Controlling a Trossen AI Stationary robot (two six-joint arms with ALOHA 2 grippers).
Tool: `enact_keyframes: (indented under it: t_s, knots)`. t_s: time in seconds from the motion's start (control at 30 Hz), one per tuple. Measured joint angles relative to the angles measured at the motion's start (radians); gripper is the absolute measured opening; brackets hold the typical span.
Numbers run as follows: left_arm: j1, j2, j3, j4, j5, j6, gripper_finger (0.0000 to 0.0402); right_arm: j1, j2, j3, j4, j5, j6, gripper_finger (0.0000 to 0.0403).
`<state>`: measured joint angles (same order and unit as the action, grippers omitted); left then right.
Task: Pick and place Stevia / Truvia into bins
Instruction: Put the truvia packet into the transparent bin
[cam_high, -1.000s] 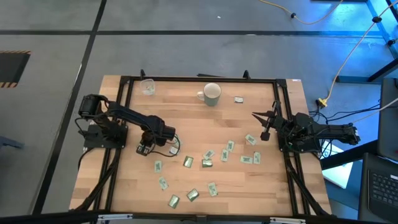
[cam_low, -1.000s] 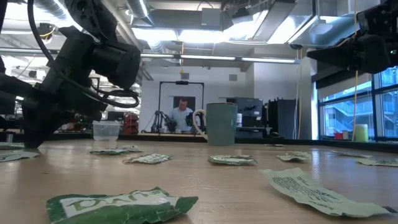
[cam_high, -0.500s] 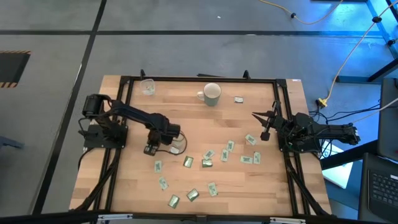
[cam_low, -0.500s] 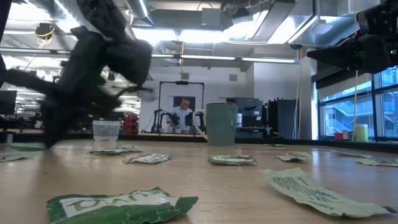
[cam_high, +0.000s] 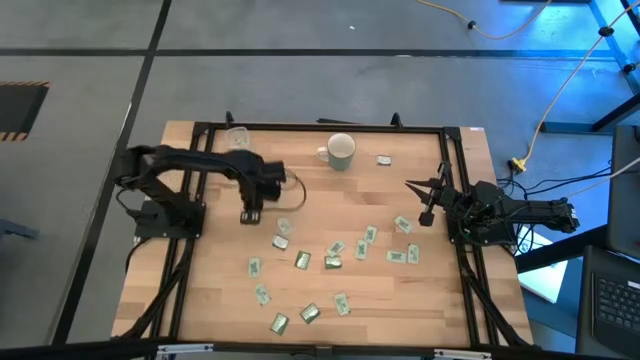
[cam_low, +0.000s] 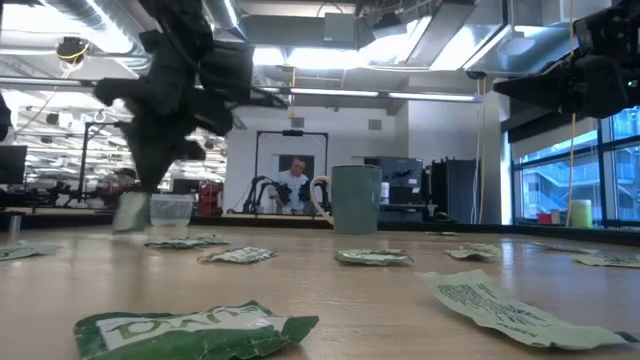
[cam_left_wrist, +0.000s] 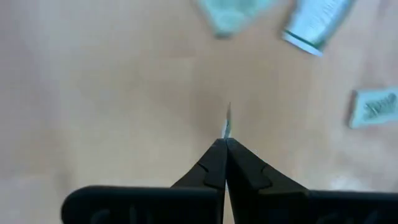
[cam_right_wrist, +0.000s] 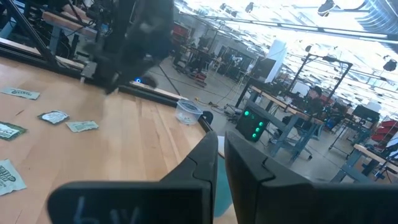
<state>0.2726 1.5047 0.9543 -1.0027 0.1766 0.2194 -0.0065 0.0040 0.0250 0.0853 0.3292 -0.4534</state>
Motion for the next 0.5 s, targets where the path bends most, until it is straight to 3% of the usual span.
enact_keyframes:
  t_s: [0.27, 0.33, 0.5]
  knots:
    - [0.227, -0.215, 0.001, 0.096, -0.422, -0.146, 0.0003, 0.0, 0.0, 0.0, -0.001, 0.0, 0.0, 0.0035]
    - [0.283, -0.244, 0.001, 0.124, -0.468, -0.167, 0.0002, 0.0, 0.0, 0.0, -0.001, 0.0, 0.0, 0.0035]
    - [0.407, -0.265, 0.001, 0.19, -0.474, -0.174, 0.0002, 0.0, 0.0, 0.0, -0.001, 0.0, 0.0, 0.0035]
